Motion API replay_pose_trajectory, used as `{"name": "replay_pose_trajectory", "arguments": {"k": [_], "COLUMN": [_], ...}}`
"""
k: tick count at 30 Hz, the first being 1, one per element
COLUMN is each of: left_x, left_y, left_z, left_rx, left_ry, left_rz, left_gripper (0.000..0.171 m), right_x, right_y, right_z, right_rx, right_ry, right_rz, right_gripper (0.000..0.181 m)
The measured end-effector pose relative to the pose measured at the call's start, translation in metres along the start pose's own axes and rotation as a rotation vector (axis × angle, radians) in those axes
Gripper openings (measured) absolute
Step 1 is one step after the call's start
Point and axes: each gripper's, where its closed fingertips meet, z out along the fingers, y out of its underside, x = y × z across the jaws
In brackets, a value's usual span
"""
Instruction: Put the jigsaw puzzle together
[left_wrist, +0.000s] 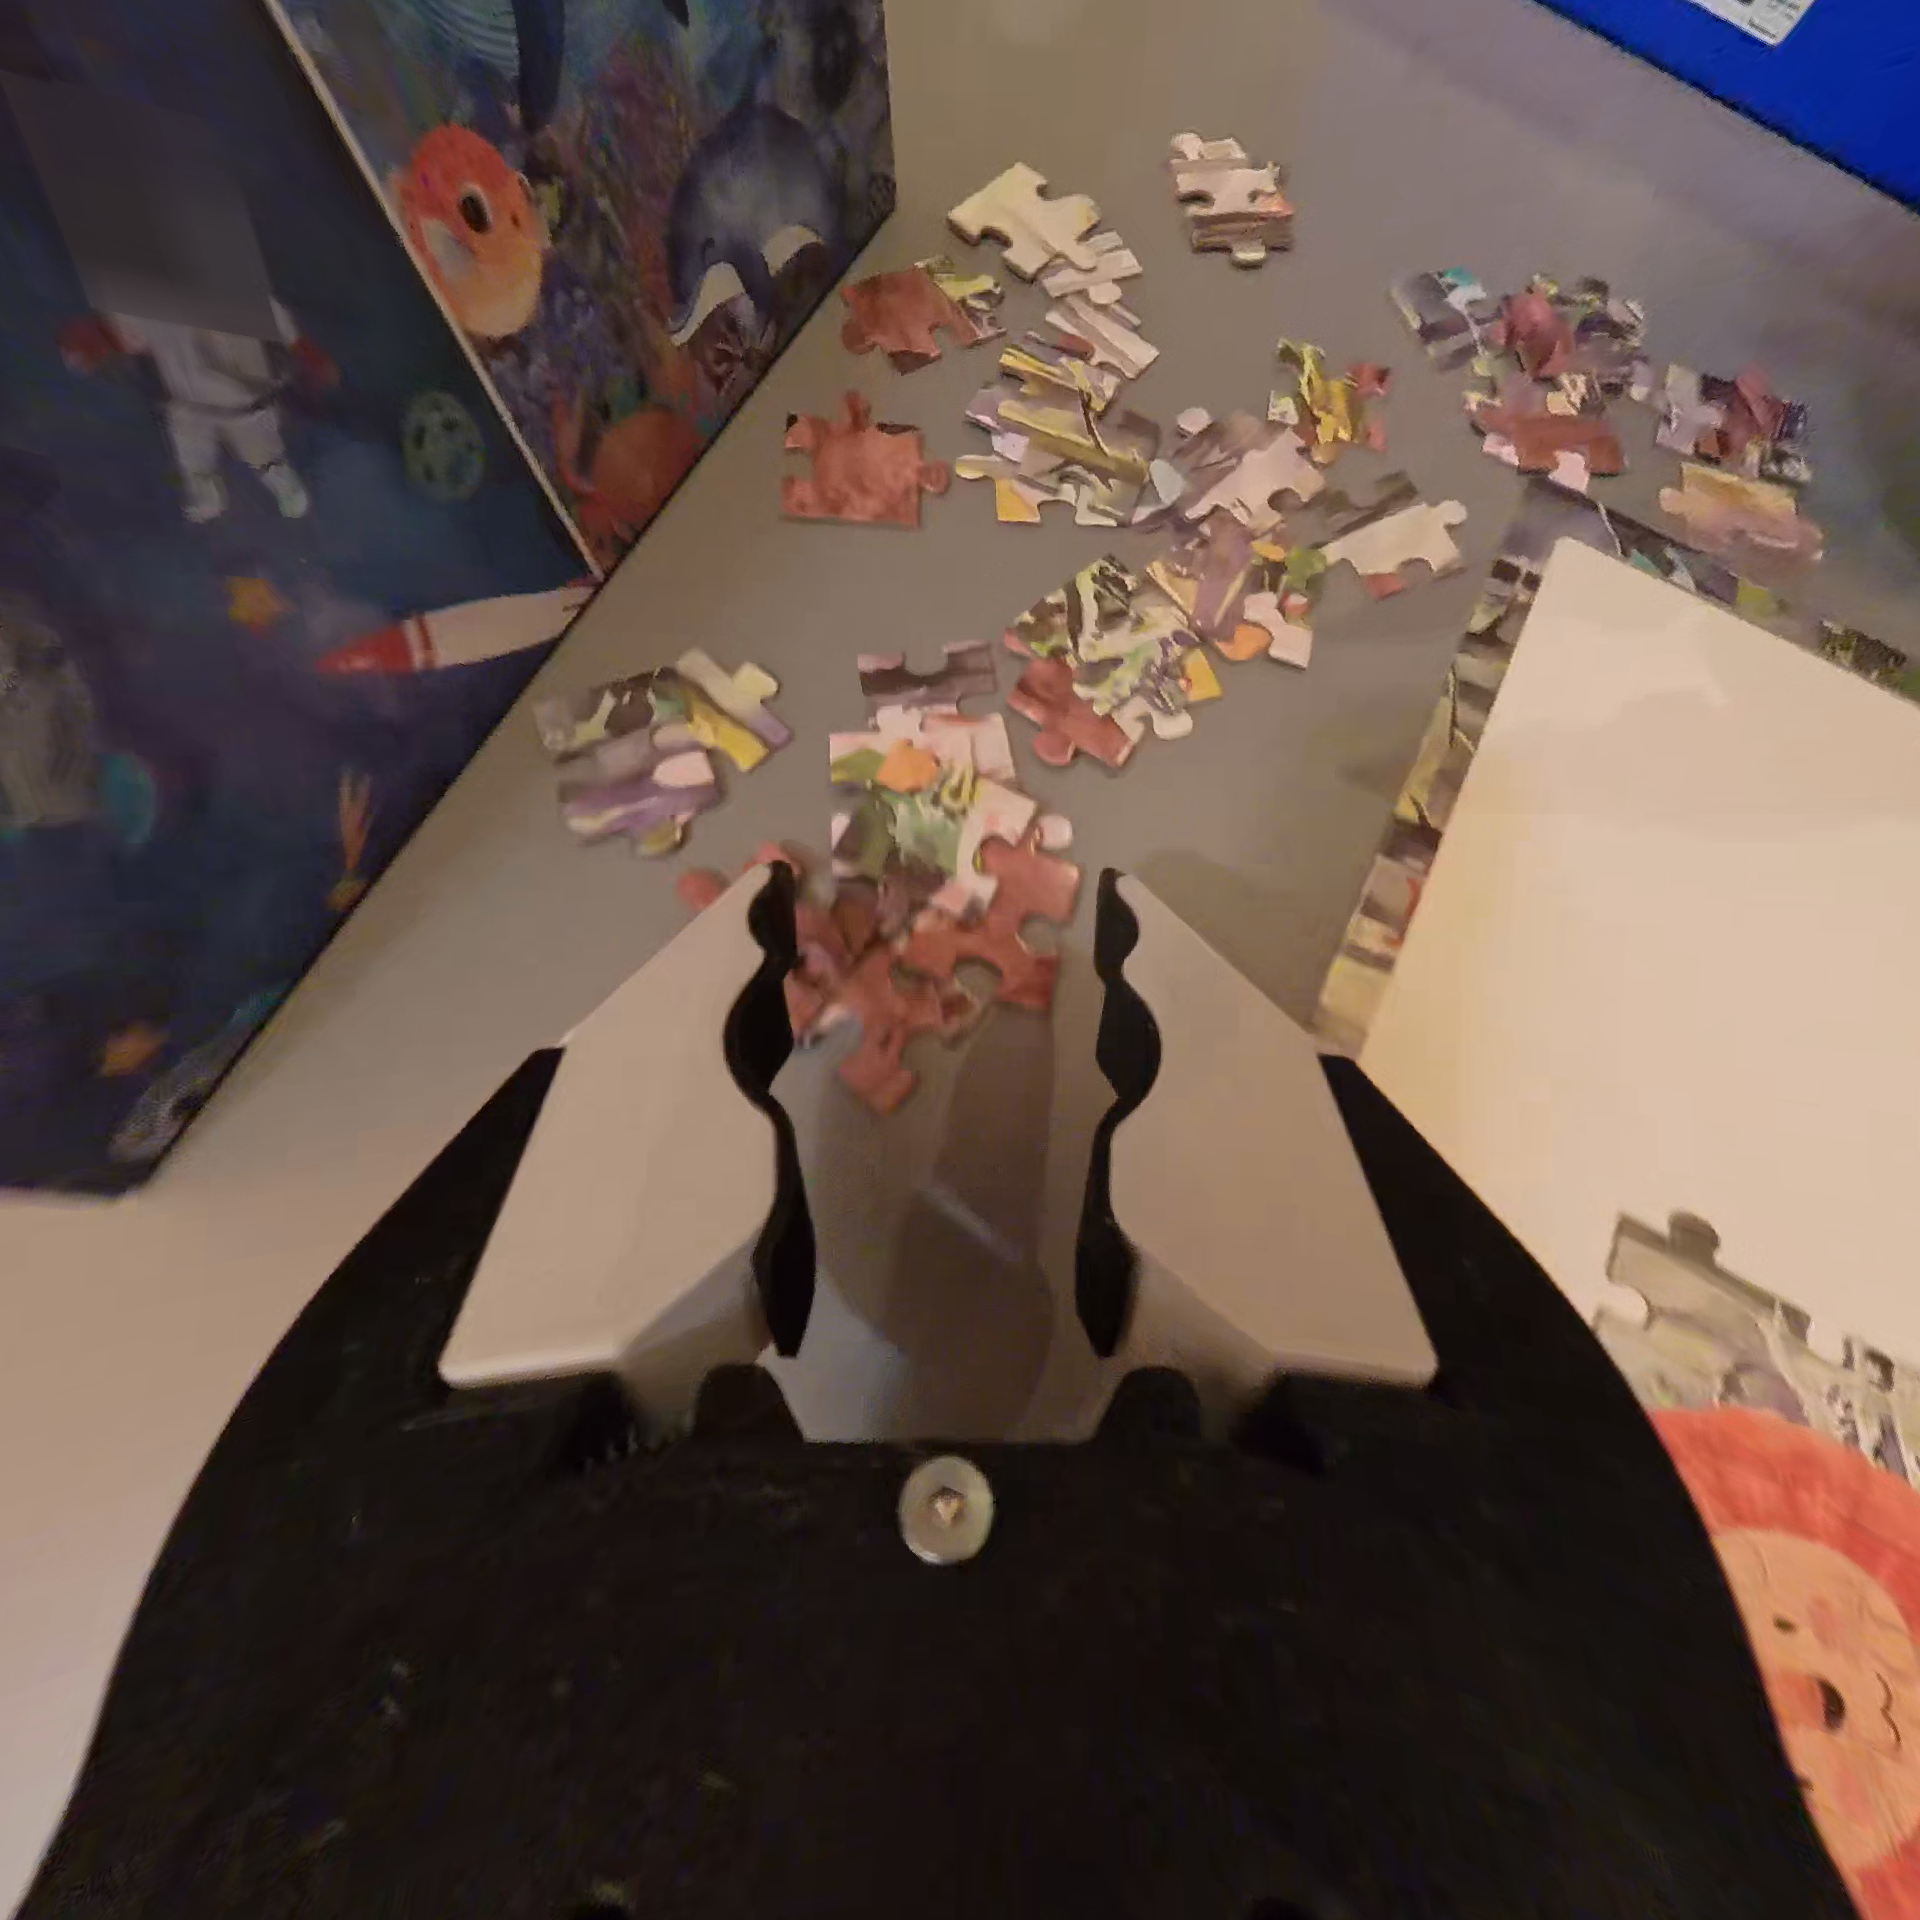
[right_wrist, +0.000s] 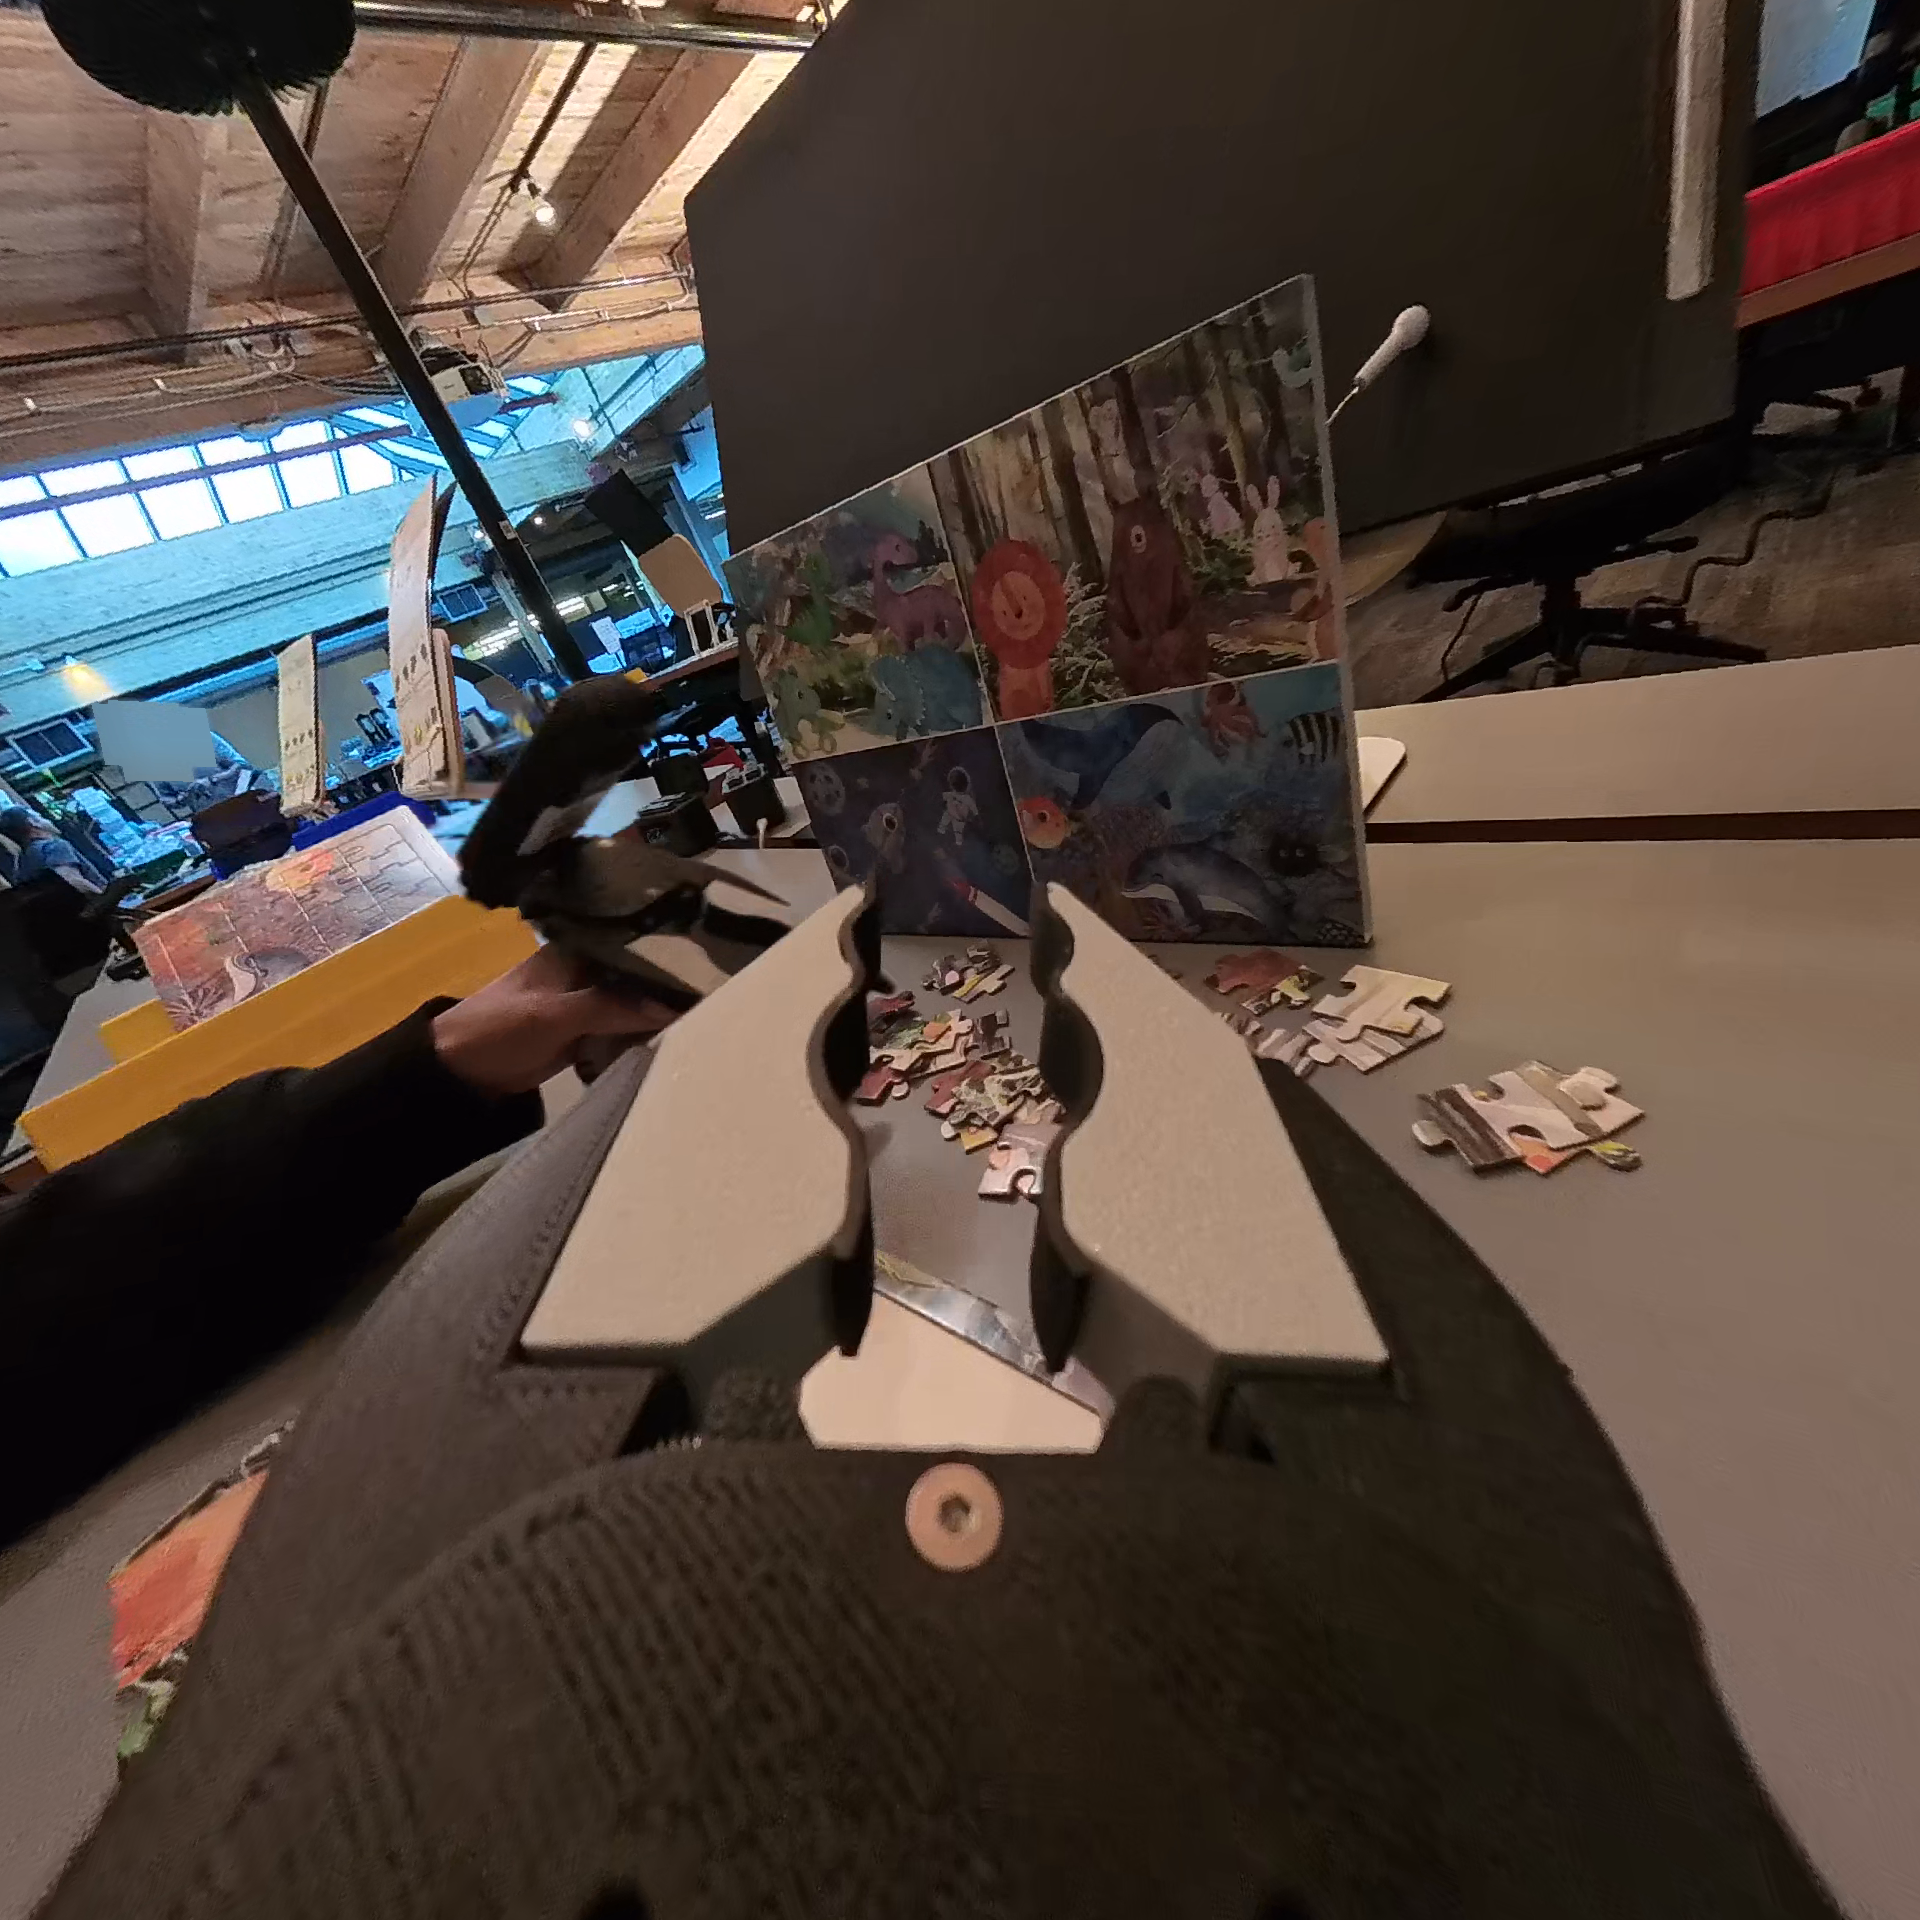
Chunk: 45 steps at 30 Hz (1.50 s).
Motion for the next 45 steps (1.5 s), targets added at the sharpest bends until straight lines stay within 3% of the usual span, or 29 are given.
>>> {"name": "replay_pose_trajectory", "arguments": {"k": [5, 7, 15, 19, 21, 25, 32, 36, 42, 43, 45], "left_x": [-0.001, 0.006, -0.008, -0.046, -0.053, -0.05, -0.011, 0.012, 0.019, 0.019, 0.023], "left_y": [-0.004, -0.001, -0.001, 0.027, 0.042, 0.035, 0.009, 0.005, 0.003, 0.002, 0.001], "left_z": [0.03, 0.028, -0.009, -0.032, -0.039, -0.044, -0.02, 0.003, 0.024, 0.026, 0.025], "left_rx": [-0.048, -0.073, -0.031, -0.108, -0.147, -0.118, -0.027, -0.042, -0.08, -0.082, -0.079], "left_ry": [0.076, 0.111, 0.054, -0.086, -0.079, -0.019, 0.053, 0.06, 0.043, 0.045, 0.064], "left_rz": [-0.032, -0.014, -0.012, -0.022, -0.044, -0.086, 0.013, 0.076, 0.07, 0.061, 0.064], "left_gripper": [0.059, 0.037, 0.037, 0.036, 0.037, 0.05, 0.043, 0.043, 0.044, 0.043, 0.022], "right_x": [0.003, 0.004, 0.004, 0.003, 0.003, 0.002, 0.003, 0.003, 0.006, 0.007, 0.007], "right_y": [0.003, 0.002, 0.005, 0.005, 0.005, 0.006, 0.003, -0.002, -0.004, -0.003, -0.002], "right_z": [0.001, 0.0, 0.001, 0.001, 0.001, 0.002, 0.001, -0.001, -0.003, -0.003, -0.002], "right_rx": [-0.011, -0.01, -0.02, -0.018, -0.019, -0.023, -0.016, -0.001, 0.005, 0.004, 0.001], "right_ry": [0.004, -0.004, -0.018, -0.024, -0.027, -0.03, -0.029, -0.025, -0.016, -0.015, -0.015], "right_rz": [0.002, 0.02, 0.047, 0.056, 0.06, 0.063, 0.061, 0.056, 0.055, 0.055, 0.057], "right_gripper": [0.026, 0.026, 0.027, 0.026, 0.026, 0.026, 0.026, 0.026, 0.026, 0.026, 0.026]}}
